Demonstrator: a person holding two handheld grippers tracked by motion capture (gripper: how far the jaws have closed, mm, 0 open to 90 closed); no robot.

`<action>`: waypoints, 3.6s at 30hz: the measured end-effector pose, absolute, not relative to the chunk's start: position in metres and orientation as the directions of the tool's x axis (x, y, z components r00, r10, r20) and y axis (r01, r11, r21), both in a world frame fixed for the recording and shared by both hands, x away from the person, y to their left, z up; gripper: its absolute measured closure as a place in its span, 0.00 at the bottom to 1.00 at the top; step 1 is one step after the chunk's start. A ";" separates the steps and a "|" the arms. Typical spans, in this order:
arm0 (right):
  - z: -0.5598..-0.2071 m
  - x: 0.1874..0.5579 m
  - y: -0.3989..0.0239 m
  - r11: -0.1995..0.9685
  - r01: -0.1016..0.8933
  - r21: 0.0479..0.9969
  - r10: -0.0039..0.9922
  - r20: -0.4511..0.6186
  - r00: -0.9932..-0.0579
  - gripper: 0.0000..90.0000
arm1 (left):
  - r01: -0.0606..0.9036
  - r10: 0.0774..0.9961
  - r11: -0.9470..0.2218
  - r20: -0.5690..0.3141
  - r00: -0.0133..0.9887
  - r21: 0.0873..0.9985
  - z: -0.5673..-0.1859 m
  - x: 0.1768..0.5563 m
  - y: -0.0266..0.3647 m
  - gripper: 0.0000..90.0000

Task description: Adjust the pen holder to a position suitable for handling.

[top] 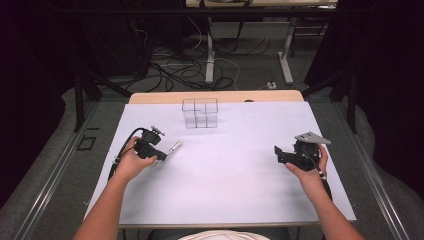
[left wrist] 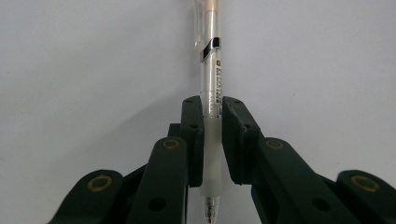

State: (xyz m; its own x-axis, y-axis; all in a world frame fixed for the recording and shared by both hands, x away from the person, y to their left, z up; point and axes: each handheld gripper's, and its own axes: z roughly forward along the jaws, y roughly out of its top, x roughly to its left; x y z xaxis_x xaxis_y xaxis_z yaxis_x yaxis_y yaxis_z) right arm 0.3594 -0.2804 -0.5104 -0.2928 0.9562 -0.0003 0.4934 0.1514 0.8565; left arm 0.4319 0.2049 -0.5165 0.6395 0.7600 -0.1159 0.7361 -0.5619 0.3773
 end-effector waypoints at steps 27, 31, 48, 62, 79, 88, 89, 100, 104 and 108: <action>-0.506 0.353 -0.249 0.462 0.362 0.810 0.844 -0.275 -0.461 0.18 | 0.766 0.739 -0.497 -0.263 0.620 0.408 -0.496 0.414 0.193 0.88; -0.504 0.352 -0.244 0.496 0.337 0.800 0.820 -0.305 -0.484 0.19 | 0.758 0.727 -0.506 -0.270 0.631 0.410 -0.493 0.411 0.187 0.88; -0.503 0.340 -0.210 0.686 0.213 0.696 0.657 -0.466 -0.593 0.29 | 0.736 0.685 -0.530 -0.299 0.664 0.420 -0.485 0.401 0.165 0.88; -0.501 0.334 -0.182 0.763 0.079 0.642 0.522 -0.539 -0.660 0.36 | 0.725 0.661 -0.553 -0.314 0.682 0.410 -0.483 0.396 0.156 0.88; -0.498 0.334 -0.135 0.835 -0.097 0.542 0.332 -0.637 -0.696 0.47 | 0.720 0.641 -0.560 -0.335 0.690 0.410 -0.483 0.394 0.151 0.88; -0.501 0.332 -0.113 0.846 -0.235 0.478 0.201 -0.696 -0.690 0.50 | 0.717 0.633 -0.563 -0.342 0.694 0.411 -0.483 0.392 0.148 0.88; -0.503 0.331 -0.110 0.847 -0.241 0.474 0.198 -0.703 -0.683 0.50 | 0.713 0.629 -0.568 -0.342 0.698 0.412 -0.483 0.392 0.148 0.88; -0.513 0.319 -0.095 0.841 -0.345 0.418 0.098 -0.743 -0.662 0.54 | 0.714 0.617 -0.574 -0.360 0.699 0.402 -0.484 0.389 0.143 0.88; -0.520 0.317 -0.095 0.840 -0.362 0.403 0.080 -0.753 -0.653 0.55 | 0.710 0.611 -0.584 -0.363 0.704 0.393 -0.486 0.388 0.139 0.88; -0.522 0.315 -0.095 0.842 -0.382 0.382 0.055 -0.764 -0.642 0.58 | 0.705 0.602 -0.592 -0.369 0.709 0.389 -0.486 0.387 0.136 0.88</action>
